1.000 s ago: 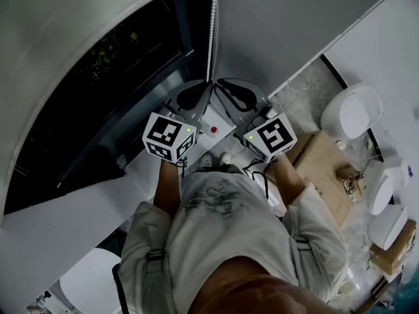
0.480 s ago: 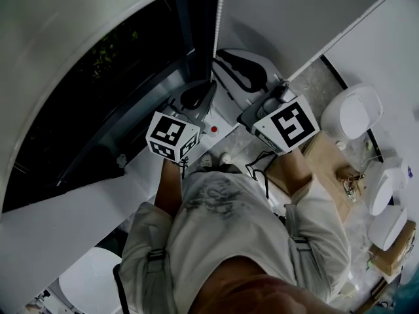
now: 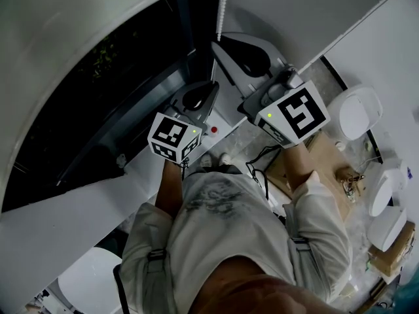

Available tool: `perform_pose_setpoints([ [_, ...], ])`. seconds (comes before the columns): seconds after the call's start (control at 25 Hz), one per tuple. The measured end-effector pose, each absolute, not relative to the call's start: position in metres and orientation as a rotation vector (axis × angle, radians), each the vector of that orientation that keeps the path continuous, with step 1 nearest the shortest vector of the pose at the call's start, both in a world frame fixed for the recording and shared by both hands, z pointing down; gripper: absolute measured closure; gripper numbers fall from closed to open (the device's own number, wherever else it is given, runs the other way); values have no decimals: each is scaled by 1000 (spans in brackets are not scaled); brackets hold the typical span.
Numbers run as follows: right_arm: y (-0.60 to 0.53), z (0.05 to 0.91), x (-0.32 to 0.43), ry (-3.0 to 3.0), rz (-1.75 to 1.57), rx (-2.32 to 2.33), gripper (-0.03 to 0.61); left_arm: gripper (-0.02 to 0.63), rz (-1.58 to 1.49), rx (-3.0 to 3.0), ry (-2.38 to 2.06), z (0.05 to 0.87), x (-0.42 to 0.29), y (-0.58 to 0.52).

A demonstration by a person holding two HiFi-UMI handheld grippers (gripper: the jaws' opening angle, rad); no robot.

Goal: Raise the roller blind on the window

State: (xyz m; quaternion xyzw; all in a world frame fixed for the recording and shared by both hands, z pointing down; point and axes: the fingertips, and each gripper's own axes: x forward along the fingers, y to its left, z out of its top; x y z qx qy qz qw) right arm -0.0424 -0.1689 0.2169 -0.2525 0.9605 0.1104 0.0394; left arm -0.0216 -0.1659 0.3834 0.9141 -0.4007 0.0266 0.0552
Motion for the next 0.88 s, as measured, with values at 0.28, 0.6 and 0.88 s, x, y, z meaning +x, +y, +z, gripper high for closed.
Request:
perform_pose_setpoints([
  [0.28, -168, 218, -41, 2895, 291, -769, 568, 603, 58, 2775, -1207, 384, -22, -167],
  [0.6, -173, 241, -41, 2926, 280, -799, 568, 603, 94, 2737, -1177, 407, -21, -168],
  [0.88, -170, 263, -39, 2954, 224, -793, 568, 603, 109, 2705, -1155, 429, -20, -166],
])
